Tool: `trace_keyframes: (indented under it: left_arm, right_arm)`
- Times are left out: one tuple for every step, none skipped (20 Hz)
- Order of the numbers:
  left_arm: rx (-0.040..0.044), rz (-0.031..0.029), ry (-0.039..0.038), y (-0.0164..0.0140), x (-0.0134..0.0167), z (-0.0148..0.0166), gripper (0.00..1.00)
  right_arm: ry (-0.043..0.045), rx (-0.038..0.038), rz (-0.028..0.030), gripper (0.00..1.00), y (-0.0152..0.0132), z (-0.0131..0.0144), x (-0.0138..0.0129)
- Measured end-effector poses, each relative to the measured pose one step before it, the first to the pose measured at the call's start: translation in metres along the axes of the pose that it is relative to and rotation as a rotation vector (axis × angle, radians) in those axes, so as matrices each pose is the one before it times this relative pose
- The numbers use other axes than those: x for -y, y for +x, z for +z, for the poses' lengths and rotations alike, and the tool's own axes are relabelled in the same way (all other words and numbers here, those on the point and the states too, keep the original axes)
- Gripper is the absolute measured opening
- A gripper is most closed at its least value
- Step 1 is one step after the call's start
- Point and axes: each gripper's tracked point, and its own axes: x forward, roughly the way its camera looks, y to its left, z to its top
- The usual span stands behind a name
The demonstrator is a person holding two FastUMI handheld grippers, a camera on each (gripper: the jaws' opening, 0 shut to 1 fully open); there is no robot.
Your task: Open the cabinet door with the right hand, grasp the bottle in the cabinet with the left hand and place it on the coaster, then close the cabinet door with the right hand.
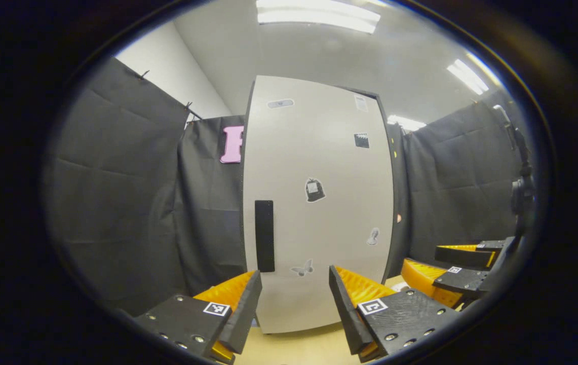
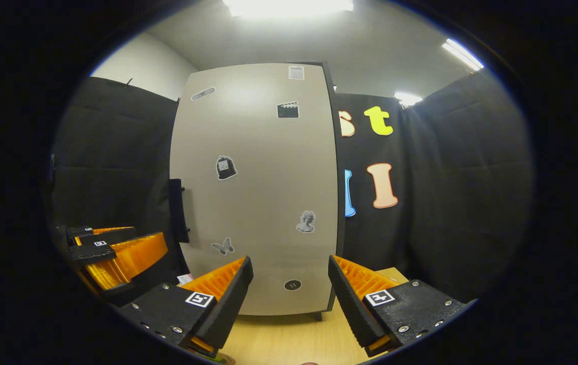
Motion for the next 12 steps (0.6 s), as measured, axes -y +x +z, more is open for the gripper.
trace_keyframes:
  left_arm:
    - [-0.00807,-0.00886,0.00284,0.00032,0.00222,-0.00168,0.76]
    - [-0.01062,-0.01358,-0.00024,-0.00065,0.00329,-0.00171,0.76]
    - [-0.00006,-0.00515,-0.00145,-0.00078,0.00180,0.00046,0.80]
    - [0.00099,-0.00256,-0.00164,-0.00026,0.00129,-0.00076,0.76]
    - [-0.00041,-0.00353,-0.00087,-0.00068,0.00127,-0.00023,0.76]
    - [0.00035,-0.00006,0.00424,-0.00159,0.00049,-0.00054,0.84]
    - [0.00453,-0.00149,0.00453,-0.00108,0.00065,0.00112,0.83]
    - [0.00475,-0.00209,0.00184,-0.00088,0.00074,0.00082,0.76]
    - [0.00229,-0.00227,0.00186,-0.00095,0.00087,0.00087,0.76]
    - [0.00151,0.00139,0.00249,-0.00056,0.00000,0.00004,0.76]
    - [0.00104,0.00476,0.00053,-0.00045,-0.00110,0.00011,0.76]
    - [0.00247,0.00411,-0.00348,-0.00076,-0.00133,0.00010,0.76]
  right_arm:
    - [0.00221,-0.00293,0.00098,0.93,-0.00165,-0.00128,-0.00026]
    - [0.00433,0.00012,0.00221,0.93,-0.00139,0.00066,-0.00067]
    - [0.00130,0.00241,-0.00024,0.93,-0.00065,0.00017,-0.00024]
    - [-0.00127,0.00235,0.00117,0.93,-0.00089,0.00087,-0.00005]
    - [0.00001,0.00031,0.00857,0.93,-0.00032,0.00009,-0.00192]
    - [0.00204,-0.00346,0.01213,0.93,-0.00079,-0.00066,-0.00280]
    - [-0.00079,-0.00281,0.00638,0.92,-0.00148,-0.00160,-0.00197]
    - [-0.00225,-0.00014,0.00201,0.93,-0.00118,0.00100,-0.00060]
    - [0.00010,0.00302,-0.00155,0.93,-0.00043,0.00062,0.00040]
    - [0.00278,0.00511,-0.00331,0.93,-0.00107,0.00153,0.00054]
    - [0.00523,0.00532,-0.00124,0.93,-0.00091,0.00063,-0.00014]
    - [0.00422,0.00243,-0.00122,0.93,-0.00066,0.00157,0.00011]
